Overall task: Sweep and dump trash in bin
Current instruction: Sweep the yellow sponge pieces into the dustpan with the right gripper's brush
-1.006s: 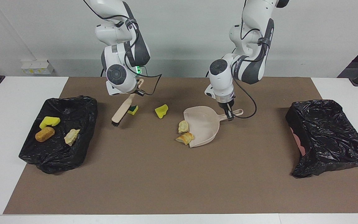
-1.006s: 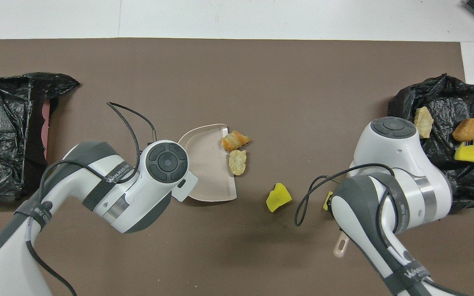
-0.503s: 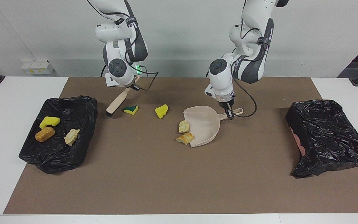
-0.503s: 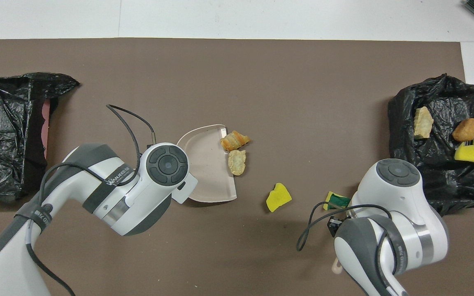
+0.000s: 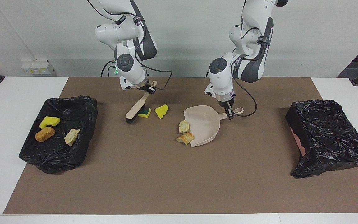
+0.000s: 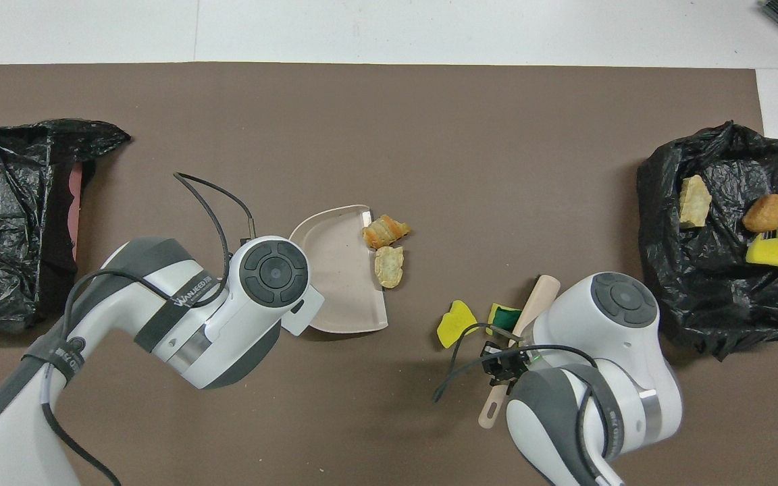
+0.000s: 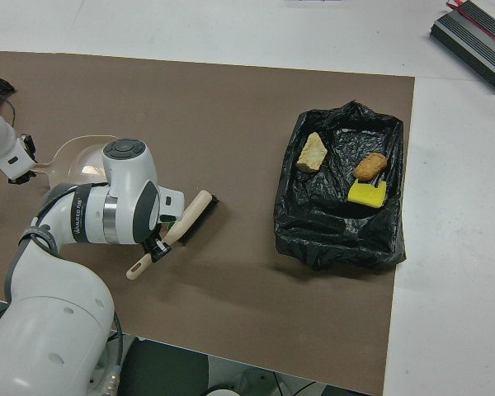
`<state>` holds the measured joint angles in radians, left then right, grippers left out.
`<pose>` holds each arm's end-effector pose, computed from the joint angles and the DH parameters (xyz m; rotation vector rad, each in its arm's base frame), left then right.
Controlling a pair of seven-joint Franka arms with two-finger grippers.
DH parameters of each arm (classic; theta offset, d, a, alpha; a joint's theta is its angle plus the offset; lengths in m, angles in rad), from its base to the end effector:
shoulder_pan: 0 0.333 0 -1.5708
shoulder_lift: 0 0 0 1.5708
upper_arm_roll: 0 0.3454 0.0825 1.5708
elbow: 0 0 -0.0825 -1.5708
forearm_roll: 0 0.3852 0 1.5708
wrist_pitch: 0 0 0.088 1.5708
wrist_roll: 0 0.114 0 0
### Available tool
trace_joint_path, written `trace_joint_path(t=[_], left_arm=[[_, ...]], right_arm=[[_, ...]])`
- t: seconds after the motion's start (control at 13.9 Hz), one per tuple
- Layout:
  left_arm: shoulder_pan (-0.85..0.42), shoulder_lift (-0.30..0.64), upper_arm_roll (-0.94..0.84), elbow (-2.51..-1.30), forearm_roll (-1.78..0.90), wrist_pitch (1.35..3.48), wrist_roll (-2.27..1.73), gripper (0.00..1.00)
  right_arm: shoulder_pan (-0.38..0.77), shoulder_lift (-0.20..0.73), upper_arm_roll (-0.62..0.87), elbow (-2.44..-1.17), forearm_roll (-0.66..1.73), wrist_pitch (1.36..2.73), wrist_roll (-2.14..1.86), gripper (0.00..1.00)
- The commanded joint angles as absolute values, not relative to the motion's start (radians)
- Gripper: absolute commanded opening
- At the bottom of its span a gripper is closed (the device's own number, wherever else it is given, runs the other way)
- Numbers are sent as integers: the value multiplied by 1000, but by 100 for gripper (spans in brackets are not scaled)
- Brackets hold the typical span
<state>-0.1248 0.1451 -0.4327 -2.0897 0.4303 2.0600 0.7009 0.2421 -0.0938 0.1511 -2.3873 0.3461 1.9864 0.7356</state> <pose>0.4868 -0.2688 0.3729 -2.0854 1.9300 0.2484 0.4025 0.1923 0.3587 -2.8993 0.7950 0.6175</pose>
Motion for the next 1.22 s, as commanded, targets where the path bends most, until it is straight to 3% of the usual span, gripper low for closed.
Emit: trace_joint_path(t=[0.0,0.14,0.36,0.5,0.93,1.15], left_arm=[[-132,110,-428,-2125,448,2059,686,0],[-132,110,-428,-2125,448,2059,687,0],[-133,110,-428,-2125,448,2057,686,0],[-133,110,-428,-2126,448,2057,689,0],[-133,112,-430,-2132,446,2068,693,0],[-132,112,-430,-2132,445,2068,690,0]], right_arm=[[267,-52,153,-2330,425,2022,726,0],[291,23,166,-2278,443,2072,726,0],[350,205,172,-2084,443,2118,723,0],[379,262,181,-1978,459,2121,712,0],[425,247,210,-1942,583,2123,474,0],[384,189,203,-1960,551,2015,399,0]])
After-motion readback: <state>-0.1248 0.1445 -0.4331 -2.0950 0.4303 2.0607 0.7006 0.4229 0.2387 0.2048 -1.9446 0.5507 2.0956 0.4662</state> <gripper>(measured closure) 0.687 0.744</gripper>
